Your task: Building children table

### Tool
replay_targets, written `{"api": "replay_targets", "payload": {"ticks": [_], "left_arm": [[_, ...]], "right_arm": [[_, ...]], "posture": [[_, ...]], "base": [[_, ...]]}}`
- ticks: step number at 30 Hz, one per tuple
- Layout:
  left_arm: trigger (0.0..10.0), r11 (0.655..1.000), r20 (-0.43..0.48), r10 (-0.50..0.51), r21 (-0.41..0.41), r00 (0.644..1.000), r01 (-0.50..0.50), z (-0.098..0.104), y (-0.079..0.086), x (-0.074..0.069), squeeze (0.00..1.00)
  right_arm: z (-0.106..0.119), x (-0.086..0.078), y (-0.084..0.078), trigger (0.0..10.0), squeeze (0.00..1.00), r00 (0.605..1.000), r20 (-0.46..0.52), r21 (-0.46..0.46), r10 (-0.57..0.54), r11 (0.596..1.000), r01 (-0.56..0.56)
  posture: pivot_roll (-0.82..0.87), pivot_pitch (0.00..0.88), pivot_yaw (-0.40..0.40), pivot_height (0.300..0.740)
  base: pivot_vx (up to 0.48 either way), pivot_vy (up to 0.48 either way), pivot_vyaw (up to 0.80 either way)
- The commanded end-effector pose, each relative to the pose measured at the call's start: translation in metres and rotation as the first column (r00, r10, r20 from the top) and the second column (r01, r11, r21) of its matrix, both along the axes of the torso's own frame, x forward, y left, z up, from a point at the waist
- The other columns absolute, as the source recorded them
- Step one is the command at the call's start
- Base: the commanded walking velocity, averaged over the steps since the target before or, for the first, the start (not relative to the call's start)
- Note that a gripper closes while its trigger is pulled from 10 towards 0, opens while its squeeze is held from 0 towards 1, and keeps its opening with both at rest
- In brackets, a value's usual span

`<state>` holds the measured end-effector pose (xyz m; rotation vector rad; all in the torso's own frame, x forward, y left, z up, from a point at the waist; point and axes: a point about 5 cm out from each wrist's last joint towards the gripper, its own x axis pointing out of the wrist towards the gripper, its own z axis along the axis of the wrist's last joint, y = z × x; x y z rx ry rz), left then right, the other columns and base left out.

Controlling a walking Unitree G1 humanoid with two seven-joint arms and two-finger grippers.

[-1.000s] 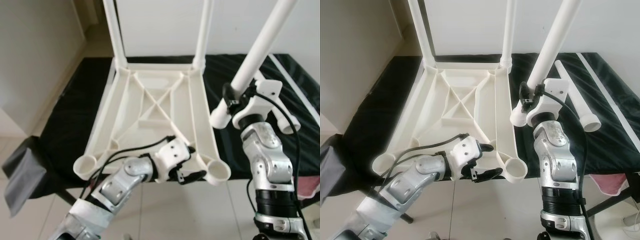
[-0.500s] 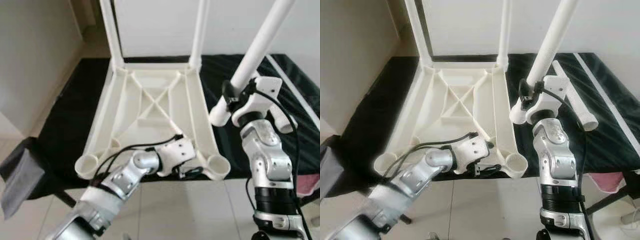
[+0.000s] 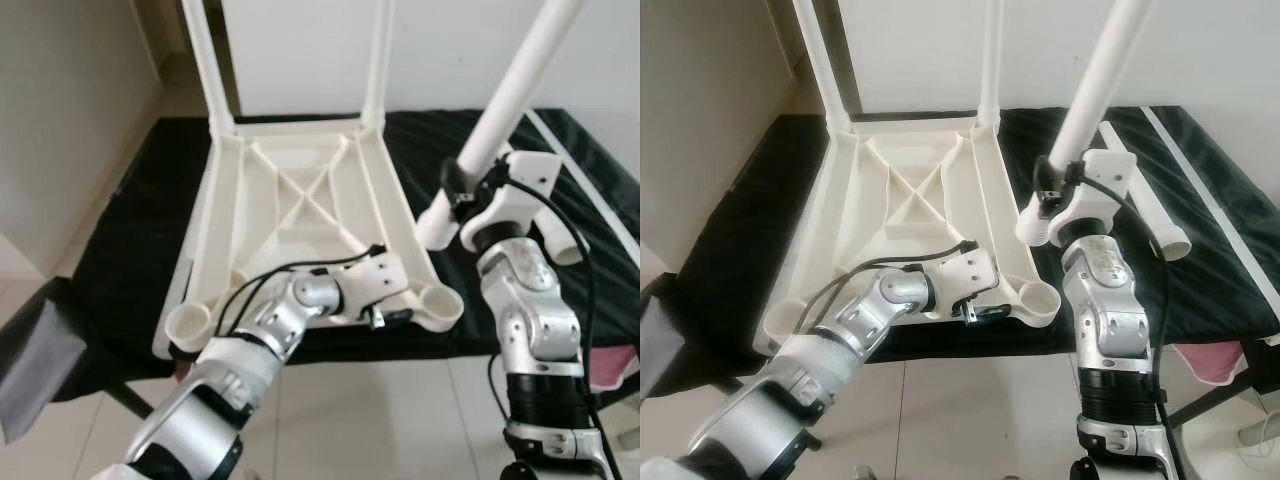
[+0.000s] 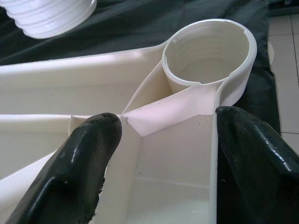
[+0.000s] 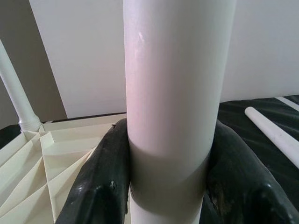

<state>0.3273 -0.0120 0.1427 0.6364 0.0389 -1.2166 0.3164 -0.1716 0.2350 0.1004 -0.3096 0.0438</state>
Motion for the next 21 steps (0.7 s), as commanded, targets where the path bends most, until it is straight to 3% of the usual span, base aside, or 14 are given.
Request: {"api": "replay_targets", "payload": {"ticks": [1, 6, 9, 10, 11, 14, 18, 21], "left_arm": [[10.0, 0.895, 0.195, 0.441, -0.164, 0.876, -0.414, 0.009, 0.018, 0.024, 0.00], [10.0, 0.841, 0.211, 0.538, -0.208, 0.816, -0.500, 0.020, 0.022, 0.037, 0.00], [10.0, 0.820, 0.125, 0.550, -0.271, 0.826, -0.505, 0.025, 0.023, 0.038, 0.00], [10.0, 0.826, 0.046, 0.491, -0.343, 0.870, -0.448, 0.030, 0.019, 0.033, 0.00], [10.0, 0.826, 0.046, 0.491, -0.343, 0.870, -0.448, 0.030, 0.019, 0.033, 0.00], [10.0, 0.859, 0.004, 0.313, -0.428, 0.950, -0.281, 0.037, 0.010, 0.016, 0.00], [10.0, 0.887, 0.028, 0.158, -0.444, 0.987, -0.129, 0.034, 0.011, -0.006, 0.00], [10.0, 0.890, 0.002, 0.087, -0.449, 0.996, -0.077, 0.029, 0.016, -0.017, 0.00]], "right_arm": [[0.007, -0.001, 0.001, 10.0, 0.00, 0.999, 0.041, 0.007, 0.001, 1.000, -0.001], [0.007, -0.003, 0.002, 10.0, 0.00, 0.999, 0.044, 0.011, 0.000, 1.000, 0.000], [0.006, -0.005, 0.002, 10.0, 0.00, 0.999, 0.045, 0.012, -0.001, 1.000, 0.001], [0.004, -0.008, 0.003, 10.0, 0.00, 0.999, 0.040, 0.017, 0.009, 1.000, -0.010], [0.004, -0.008, 0.003, 10.0, 0.00, 0.999, 0.040, 0.017, 0.009, 1.000, -0.010], [-0.002, -0.013, 0.008, 10.0, 0.00, 0.999, 0.029, 0.006, 0.028, 1.000, -0.028], [-0.008, -0.019, 0.013, 10.0, 0.00, 0.999, 0.016, -0.010, 0.045, 0.999, -0.045], [-0.010, -0.023, 0.015, 10.0, 0.00, 0.999, 0.012, -0.014, 0.049, 0.999, -0.049]], "posture": [[-0.07, 0.027, 0.003, 0.740], [-0.07, 0.024, 0.009, 0.740], [-0.08, 0.021, 0.014, 0.740], [-0.08, 0.021, 0.014, 0.740], [-0.08, 0.021, 0.014, 0.740], [-0.08, 0.020, 0.009, 0.740], [-0.07, 0.017, 0.005, 0.740], [-0.07, 0.018, 0.003, 0.740]], "base": [[0.000, 0.000, 0.00], [0.000, 0.000, 0.00], [0.000, 0.000, 0.00], [0.000, 0.000, 0.00], [0.000, 0.000, 0.00], [0.000, 0.000, 0.00], [0.000, 0.000, 0.00], [0.000, 0.000, 0.00]]}}
